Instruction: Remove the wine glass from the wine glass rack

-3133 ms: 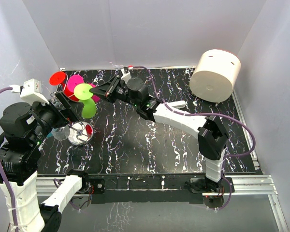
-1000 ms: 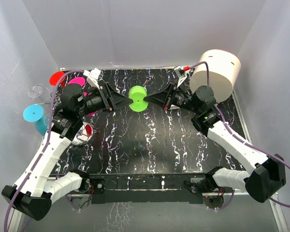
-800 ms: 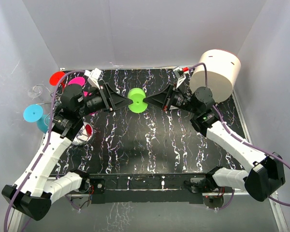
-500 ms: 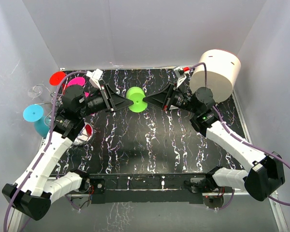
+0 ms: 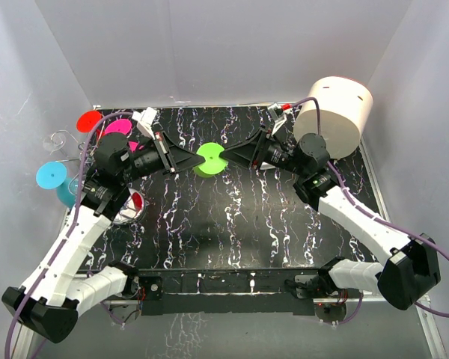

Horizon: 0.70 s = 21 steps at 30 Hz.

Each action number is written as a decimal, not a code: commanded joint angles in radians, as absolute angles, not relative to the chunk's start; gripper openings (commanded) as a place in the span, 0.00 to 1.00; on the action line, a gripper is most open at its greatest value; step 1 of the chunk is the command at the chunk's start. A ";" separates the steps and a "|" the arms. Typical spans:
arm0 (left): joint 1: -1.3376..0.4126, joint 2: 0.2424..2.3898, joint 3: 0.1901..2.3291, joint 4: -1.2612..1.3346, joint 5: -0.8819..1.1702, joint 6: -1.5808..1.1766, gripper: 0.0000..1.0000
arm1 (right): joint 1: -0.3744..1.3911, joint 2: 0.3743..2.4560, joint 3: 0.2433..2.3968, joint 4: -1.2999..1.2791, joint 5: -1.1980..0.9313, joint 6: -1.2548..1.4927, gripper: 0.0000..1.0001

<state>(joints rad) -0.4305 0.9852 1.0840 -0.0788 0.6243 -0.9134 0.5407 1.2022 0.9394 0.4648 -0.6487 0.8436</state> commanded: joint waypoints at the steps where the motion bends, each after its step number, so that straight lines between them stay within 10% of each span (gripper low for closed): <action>1: -0.436 0.926 1.092 -0.045 0.621 -0.953 0.00 | 0.523 1.184 1.003 0.392 -0.573 0.798 0.50; 10: -0.436 0.860 1.105 0.030 0.584 -1.025 0.00 | 0.439 1.126 0.869 0.501 -0.573 0.928 0.87; 21: -0.436 0.817 1.061 0.288 0.580 -1.168 0.00 | 0.451 1.252 0.799 0.986 -0.737 1.270 0.94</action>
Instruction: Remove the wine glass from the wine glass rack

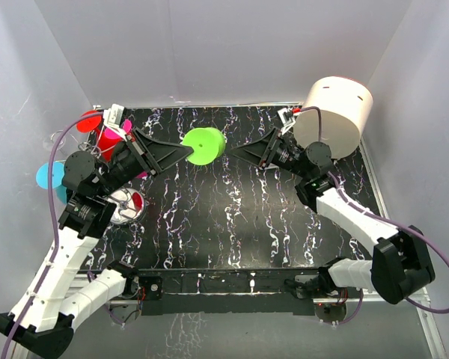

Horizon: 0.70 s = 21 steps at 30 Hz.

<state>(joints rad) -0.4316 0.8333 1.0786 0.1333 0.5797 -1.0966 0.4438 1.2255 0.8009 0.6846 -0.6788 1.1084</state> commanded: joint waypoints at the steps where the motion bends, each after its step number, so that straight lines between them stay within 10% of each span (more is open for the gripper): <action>1: -0.436 0.816 1.055 0.311 0.579 -1.180 0.00 | 0.452 1.258 0.801 1.013 -0.742 1.292 0.94; 10: -0.436 0.827 0.977 0.515 0.598 -1.301 0.00 | 0.464 1.280 0.829 1.118 -0.720 1.374 0.94; 21: -0.435 0.820 0.913 0.616 0.586 -1.361 0.00 | 0.465 1.282 0.831 1.316 -0.695 1.527 0.70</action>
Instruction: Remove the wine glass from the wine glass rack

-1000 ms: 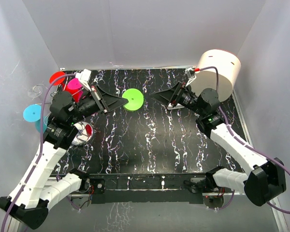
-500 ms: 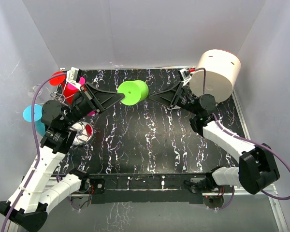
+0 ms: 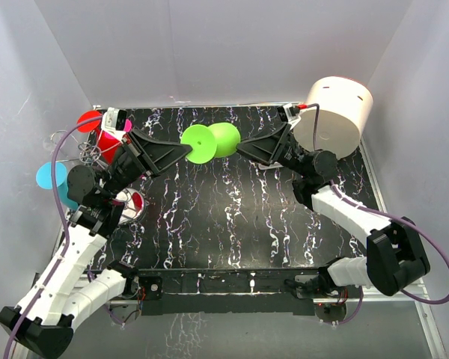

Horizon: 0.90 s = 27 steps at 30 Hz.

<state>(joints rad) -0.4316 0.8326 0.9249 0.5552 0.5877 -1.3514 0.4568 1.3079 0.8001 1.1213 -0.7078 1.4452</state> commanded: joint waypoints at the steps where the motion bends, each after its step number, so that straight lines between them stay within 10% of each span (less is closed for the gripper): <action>1: -0.436 0.819 0.909 0.619 0.584 -1.364 0.00 | 0.465 1.278 0.830 1.330 -0.688 1.533 0.66; 13: -0.436 0.813 0.861 0.608 0.551 -1.383 0.17 | 0.472 1.192 0.822 1.398 -0.592 1.596 0.14; 21: -0.436 0.765 0.893 0.375 0.487 -1.279 0.95 | 0.472 1.152 0.791 1.361 -0.542 1.558 0.00; 27: -0.436 0.710 1.063 -0.129 0.290 -1.045 0.99 | 0.472 1.006 0.826 0.670 -0.380 1.177 0.00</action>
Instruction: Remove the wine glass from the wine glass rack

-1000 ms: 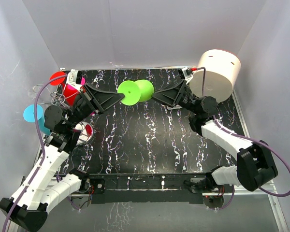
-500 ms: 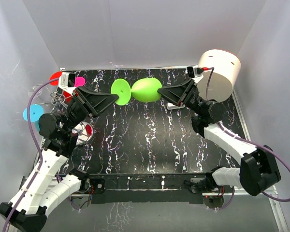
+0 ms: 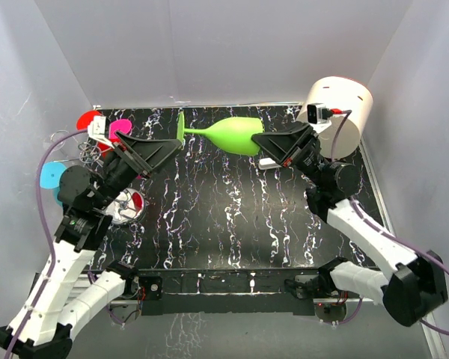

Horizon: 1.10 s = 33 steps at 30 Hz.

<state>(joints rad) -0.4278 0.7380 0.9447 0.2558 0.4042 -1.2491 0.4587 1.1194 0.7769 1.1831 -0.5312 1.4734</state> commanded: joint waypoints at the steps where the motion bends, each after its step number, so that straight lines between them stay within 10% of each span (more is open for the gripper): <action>1: -0.436 0.705 1.101 -0.200 0.256 -1.018 0.99 | 0.472 0.980 0.862 0.447 -0.276 1.081 0.00; 6: -0.436 0.684 1.164 -0.334 0.176 -0.949 0.99 | 0.472 0.989 0.962 -0.256 0.284 0.971 0.00; 13: -0.436 0.690 1.180 -0.342 0.158 -0.906 0.99 | 0.472 1.114 1.147 -0.677 0.447 0.893 0.00; 33: -0.436 0.709 1.334 -0.472 0.107 -0.793 0.99 | 0.423 1.317 1.382 -0.741 0.563 0.542 0.00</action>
